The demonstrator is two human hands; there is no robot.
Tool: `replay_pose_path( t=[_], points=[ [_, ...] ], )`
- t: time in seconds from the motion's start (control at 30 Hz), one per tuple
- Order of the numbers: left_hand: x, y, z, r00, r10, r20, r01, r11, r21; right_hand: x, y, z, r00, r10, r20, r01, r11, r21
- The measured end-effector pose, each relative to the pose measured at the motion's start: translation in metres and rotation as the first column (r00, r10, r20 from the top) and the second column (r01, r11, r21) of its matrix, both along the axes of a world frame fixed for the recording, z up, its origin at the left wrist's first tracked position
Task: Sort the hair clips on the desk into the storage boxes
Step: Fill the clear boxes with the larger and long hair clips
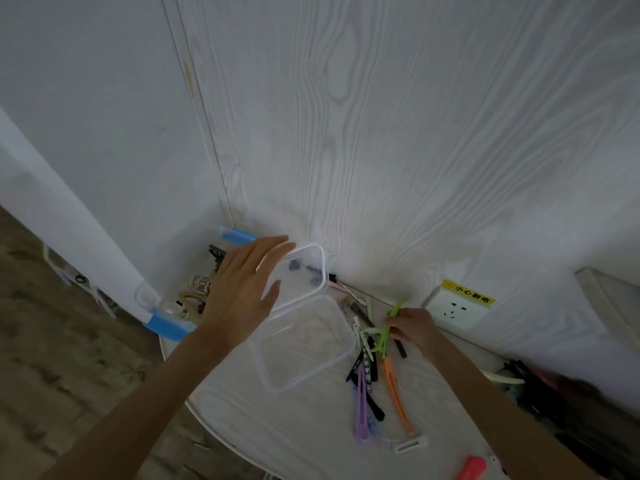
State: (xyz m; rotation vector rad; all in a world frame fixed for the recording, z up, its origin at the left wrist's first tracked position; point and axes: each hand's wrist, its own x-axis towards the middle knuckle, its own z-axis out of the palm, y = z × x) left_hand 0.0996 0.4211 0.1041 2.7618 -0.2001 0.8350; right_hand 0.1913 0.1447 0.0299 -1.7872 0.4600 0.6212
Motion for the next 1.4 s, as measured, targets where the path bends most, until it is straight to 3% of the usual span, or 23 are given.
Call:
replay_pose_path(
  t=[0.07,0.13,0.23,0.33,0.5,0.57,0.67,0.77,0.93,1.07,1.13,1.23,1.27,1.4],
  points=[
    [-0.01,-0.009,0.001,0.998,-0.052,0.047,0.053,0.999,-0.012,-0.001,-0.004,0.008,0.999,-0.032,0.029,0.03,0.997,0.076],
    [-0.017,-0.023,-0.002,0.992,-0.125,0.002,0.125,0.99,-0.068,-0.003,-0.007,0.015,0.997,-0.05,0.057,0.041,0.989,0.142],
    [-0.018,-0.056,-0.009,0.927,-0.186,-0.326,0.118,0.969,-0.216,-0.008,-0.008,0.027,0.996,-0.077,0.046,0.061,0.956,0.286],
    [-0.006,-0.082,-0.027,0.83,-0.238,-0.504,0.086,0.948,-0.307,-0.016,-0.008,0.048,0.999,0.031,0.011,-0.033,0.914,0.403],
    [0.01,-0.097,-0.041,0.687,-0.45,-0.57,0.238,0.881,-0.409,-0.03,-0.008,0.079,0.947,0.315,0.055,-0.292,0.783,0.55],
    [0.01,-0.098,-0.042,0.701,-0.478,-0.53,0.221,0.851,-0.476,-0.032,-0.01,0.084,0.931,0.359,0.063,-0.319,0.718,0.618],
    [0.008,-0.09,-0.038,0.734,-0.458,-0.501,0.152,0.83,-0.536,-0.032,-0.009,0.083,0.952,0.304,0.041,-0.245,0.675,0.696],
    [0.0,-0.072,-0.035,0.703,-0.462,-0.54,0.063,0.797,-0.601,-0.03,-0.002,0.077,0.97,0.243,0.001,-0.169,0.671,0.722],
    [-0.019,-0.044,-0.034,0.652,-0.565,-0.506,-0.161,0.548,-0.821,-0.034,0.038,0.066,0.975,0.201,-0.091,-0.063,0.648,0.759],
    [-0.031,-0.028,-0.029,0.706,-0.472,-0.528,-0.208,0.574,-0.792,-0.032,0.071,0.061,0.979,0.192,-0.072,-0.068,0.636,0.769],
    [-0.034,-0.017,-0.032,0.768,-0.315,-0.557,-0.241,0.665,-0.707,-0.029,0.085,0.055,0.977,0.209,-0.047,-0.115,0.698,0.707],
    [-0.035,-0.005,-0.04,0.747,-0.029,-0.664,-0.282,0.891,-0.355,-0.024,0.102,0.04,0.976,0.216,-0.002,-0.203,0.923,0.326],
    [-0.035,-0.003,-0.044,0.739,0.028,-0.673,-0.268,0.929,-0.256,-0.023,0.107,0.036,0.967,0.254,0.0,-0.249,0.949,0.191],
    [-0.035,-0.008,-0.055,0.705,0.098,-0.702,-0.22,0.972,-0.085,-0.03,0.119,0.038,0.874,0.467,-0.133,-0.473,0.881,-0.016]
  ],
)
